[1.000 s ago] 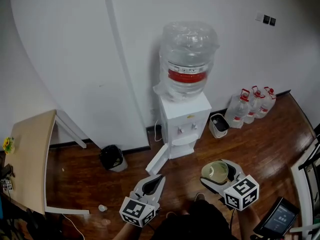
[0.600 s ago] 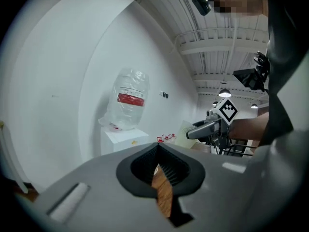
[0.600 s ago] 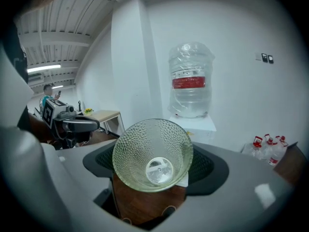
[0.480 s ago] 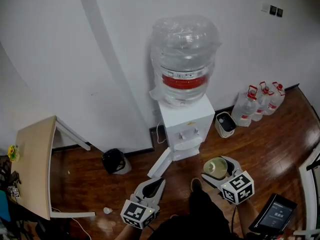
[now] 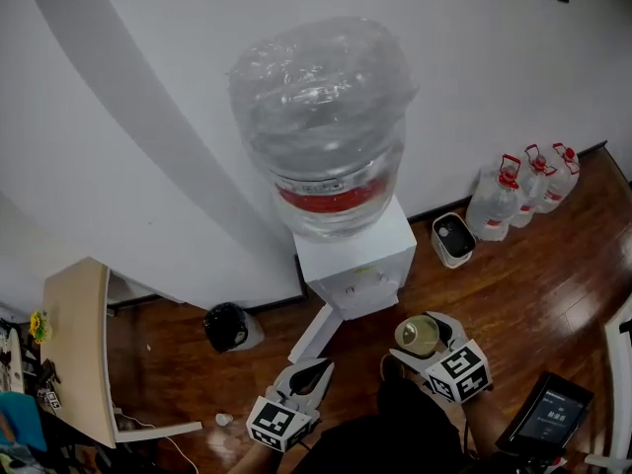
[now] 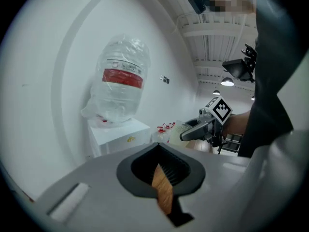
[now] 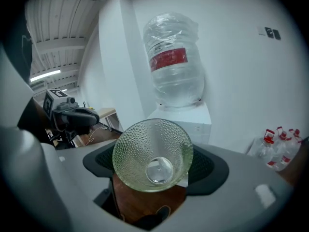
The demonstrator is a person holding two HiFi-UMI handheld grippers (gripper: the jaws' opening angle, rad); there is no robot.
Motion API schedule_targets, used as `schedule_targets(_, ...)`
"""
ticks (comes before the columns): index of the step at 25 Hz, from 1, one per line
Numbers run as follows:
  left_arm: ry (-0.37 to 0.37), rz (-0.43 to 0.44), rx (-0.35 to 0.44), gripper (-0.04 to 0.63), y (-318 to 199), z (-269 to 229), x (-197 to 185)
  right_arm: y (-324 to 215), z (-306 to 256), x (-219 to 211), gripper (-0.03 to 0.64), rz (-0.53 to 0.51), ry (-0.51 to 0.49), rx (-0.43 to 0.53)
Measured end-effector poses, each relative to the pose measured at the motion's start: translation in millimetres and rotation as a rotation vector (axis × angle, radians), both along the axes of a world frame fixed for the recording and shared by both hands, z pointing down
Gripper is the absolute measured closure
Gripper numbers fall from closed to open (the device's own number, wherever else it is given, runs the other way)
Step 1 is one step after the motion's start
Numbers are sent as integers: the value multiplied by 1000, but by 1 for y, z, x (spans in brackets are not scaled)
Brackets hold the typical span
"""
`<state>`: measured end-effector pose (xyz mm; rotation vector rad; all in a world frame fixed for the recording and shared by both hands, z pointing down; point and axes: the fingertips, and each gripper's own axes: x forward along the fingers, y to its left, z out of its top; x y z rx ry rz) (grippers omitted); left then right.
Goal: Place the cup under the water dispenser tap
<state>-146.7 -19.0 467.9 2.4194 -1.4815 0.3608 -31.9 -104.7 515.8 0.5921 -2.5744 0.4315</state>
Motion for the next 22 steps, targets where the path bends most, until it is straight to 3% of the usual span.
schedule_targets(4,-57,13,-57,581,-24,22,15,-28,29,6,209,-29,25,-16)
schedule_targets(12,-35,-74,-196,580,-68,73,15,-69,89,5,209,-105,29,-53)
schedule_targets(22,-49,-43,-263,580,-92,97,6,-97,160,-5,209,-92,102,-86)
